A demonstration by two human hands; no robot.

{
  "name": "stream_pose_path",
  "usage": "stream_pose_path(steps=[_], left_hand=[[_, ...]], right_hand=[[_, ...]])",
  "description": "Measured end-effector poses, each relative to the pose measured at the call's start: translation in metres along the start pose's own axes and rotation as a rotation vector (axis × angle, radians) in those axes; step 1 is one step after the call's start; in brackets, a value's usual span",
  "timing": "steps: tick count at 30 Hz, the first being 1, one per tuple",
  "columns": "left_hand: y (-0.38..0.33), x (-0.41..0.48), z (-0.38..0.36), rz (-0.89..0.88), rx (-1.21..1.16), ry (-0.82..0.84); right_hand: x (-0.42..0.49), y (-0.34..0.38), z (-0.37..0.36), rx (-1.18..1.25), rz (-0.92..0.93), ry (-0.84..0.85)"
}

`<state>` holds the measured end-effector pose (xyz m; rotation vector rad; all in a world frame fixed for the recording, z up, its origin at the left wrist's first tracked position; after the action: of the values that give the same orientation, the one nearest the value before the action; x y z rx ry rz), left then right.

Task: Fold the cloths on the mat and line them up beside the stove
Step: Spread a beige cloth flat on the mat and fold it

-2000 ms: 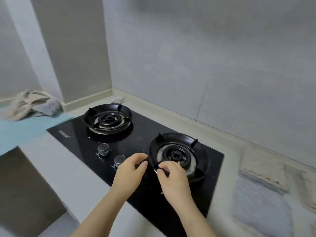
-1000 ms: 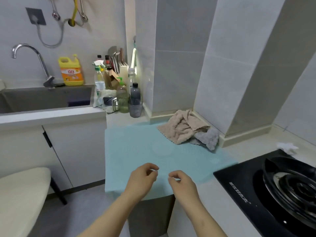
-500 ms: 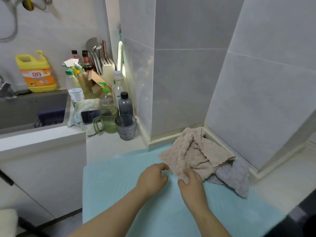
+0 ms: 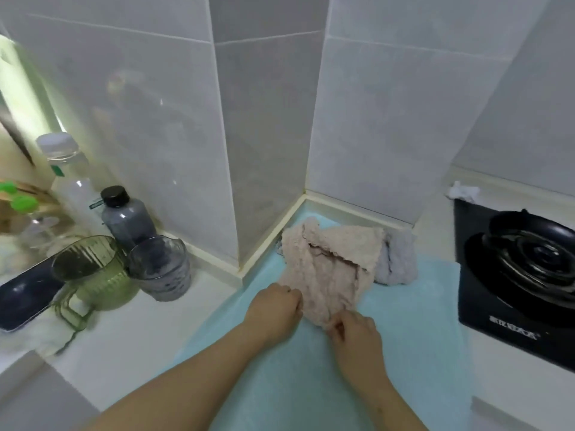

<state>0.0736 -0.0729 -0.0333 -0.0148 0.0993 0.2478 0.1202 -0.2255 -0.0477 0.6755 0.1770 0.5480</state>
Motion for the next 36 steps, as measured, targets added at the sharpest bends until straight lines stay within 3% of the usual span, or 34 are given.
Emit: stream_pose_path(steps=[6, 10, 13, 16, 17, 19, 21, 22, 25, 28, 33, 36], left_hand=[[0.023, -0.047, 0.001, -0.182, -0.105, 0.083], [0.031, -0.073, 0.016, -0.143, -0.332, 0.353], [0.035, -0.091, 0.029, -0.096, -0.584, 0.546], [0.035, -0.096, 0.024, 0.006, -0.636, 0.372], [0.035, -0.094, 0.020, 0.045, -0.605, 0.250], [0.035, -0.091, 0.012, 0.077, -0.513, 0.091], [0.034, -0.087, 0.002, 0.036, -0.462, 0.139], [0.034, -0.085, -0.001, -0.005, -0.422, 0.190], [0.041, -0.081, -0.008, -0.149, -0.276, 0.238], [0.051, -0.076, -0.014, -0.210, -0.294, 0.139], [0.058, -0.075, -0.027, -0.248, -0.311, -0.109], [0.064, -0.081, -0.038, -0.272, -0.352, -0.253]], right_hand=[[-0.053, 0.019, -0.016, 0.046, 0.044, -0.012], [-0.077, 0.034, -0.019, 0.036, -0.011, 0.210], [-0.091, 0.046, -0.013, 0.165, -0.101, 0.427], [-0.096, 0.055, -0.006, 0.263, -0.145, 0.524], [-0.097, 0.057, -0.004, 0.309, -0.163, 0.456], [-0.098, 0.060, -0.004, 0.367, -0.205, 0.142], [-0.102, 0.057, -0.005, 0.234, -0.271, -0.153], [-0.104, 0.055, -0.007, 0.150, -0.322, -0.216], [-0.106, 0.055, -0.021, 0.043, -0.469, -0.210], [-0.103, 0.060, -0.038, 0.014, -0.504, -0.254], [-0.105, 0.055, -0.064, 0.073, -0.400, -0.536], [-0.107, 0.052, -0.070, 0.107, -0.307, -0.597]])
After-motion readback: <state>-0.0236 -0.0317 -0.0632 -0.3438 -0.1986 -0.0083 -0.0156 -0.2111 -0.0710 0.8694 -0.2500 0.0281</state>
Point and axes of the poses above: each hand's wrist, its own x-axis towards the middle knuckle, its own z-axis out of the back of the hand, y = z × x, the point moved 1 cm from there along x, towards the middle knuckle, and after that the axes turned 11 degrees about x, right-handed, at the moved point
